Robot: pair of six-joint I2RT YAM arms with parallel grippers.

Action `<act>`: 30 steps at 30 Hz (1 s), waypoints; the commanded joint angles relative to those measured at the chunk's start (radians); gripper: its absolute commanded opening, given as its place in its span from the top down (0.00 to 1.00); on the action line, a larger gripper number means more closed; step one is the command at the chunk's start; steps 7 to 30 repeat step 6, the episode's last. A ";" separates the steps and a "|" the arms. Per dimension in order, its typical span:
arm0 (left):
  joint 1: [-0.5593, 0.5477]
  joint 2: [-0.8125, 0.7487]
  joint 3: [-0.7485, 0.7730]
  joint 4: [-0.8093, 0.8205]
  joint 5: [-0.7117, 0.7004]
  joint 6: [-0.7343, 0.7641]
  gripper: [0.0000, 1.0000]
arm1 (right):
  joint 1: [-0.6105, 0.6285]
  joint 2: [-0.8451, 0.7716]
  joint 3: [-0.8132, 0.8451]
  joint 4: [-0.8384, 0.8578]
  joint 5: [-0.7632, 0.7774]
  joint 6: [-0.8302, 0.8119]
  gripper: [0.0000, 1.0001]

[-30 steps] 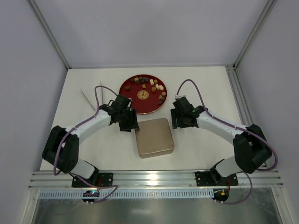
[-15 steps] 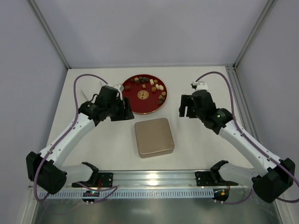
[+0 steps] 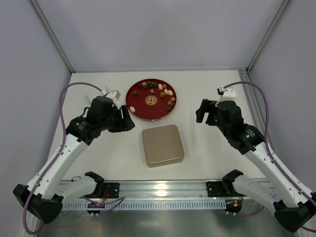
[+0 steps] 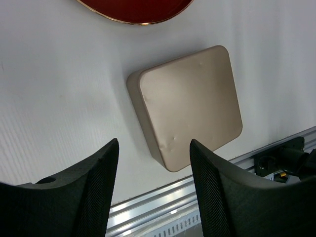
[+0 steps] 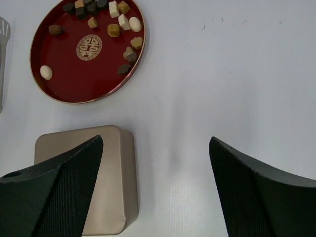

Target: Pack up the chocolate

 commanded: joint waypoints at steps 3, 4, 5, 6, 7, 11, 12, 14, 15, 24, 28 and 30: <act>0.004 -0.015 -0.003 -0.036 -0.017 0.025 0.41 | -0.003 -0.027 -0.028 0.033 0.030 0.024 0.12; 0.004 -0.016 -0.003 -0.038 -0.020 0.026 0.41 | -0.003 -0.039 -0.033 0.045 0.033 0.024 0.11; 0.003 -0.016 -0.002 -0.040 -0.020 0.029 0.41 | -0.003 -0.043 -0.035 0.049 0.036 0.022 0.11; 0.004 -0.018 -0.002 -0.041 -0.020 0.029 0.41 | -0.003 -0.044 -0.033 0.052 0.046 0.021 0.11; 0.004 -0.018 -0.002 -0.041 -0.020 0.029 0.41 | -0.003 -0.044 -0.033 0.052 0.046 0.021 0.11; 0.004 -0.018 -0.002 -0.041 -0.020 0.029 0.41 | -0.003 -0.044 -0.033 0.052 0.046 0.021 0.11; 0.004 -0.018 -0.002 -0.041 -0.020 0.029 0.41 | -0.003 -0.044 -0.033 0.052 0.046 0.021 0.11; 0.004 -0.018 -0.002 -0.041 -0.020 0.029 0.41 | -0.003 -0.044 -0.033 0.052 0.046 0.021 0.11; 0.004 -0.018 -0.002 -0.041 -0.020 0.029 0.41 | -0.003 -0.044 -0.033 0.052 0.046 0.021 0.11; 0.004 -0.018 -0.002 -0.041 -0.020 0.029 0.41 | -0.003 -0.044 -0.033 0.052 0.046 0.021 0.11; 0.004 -0.018 -0.002 -0.041 -0.020 0.029 0.41 | -0.003 -0.044 -0.033 0.052 0.046 0.021 0.11; 0.004 -0.018 -0.002 -0.041 -0.020 0.029 0.41 | -0.003 -0.044 -0.033 0.052 0.046 0.021 0.11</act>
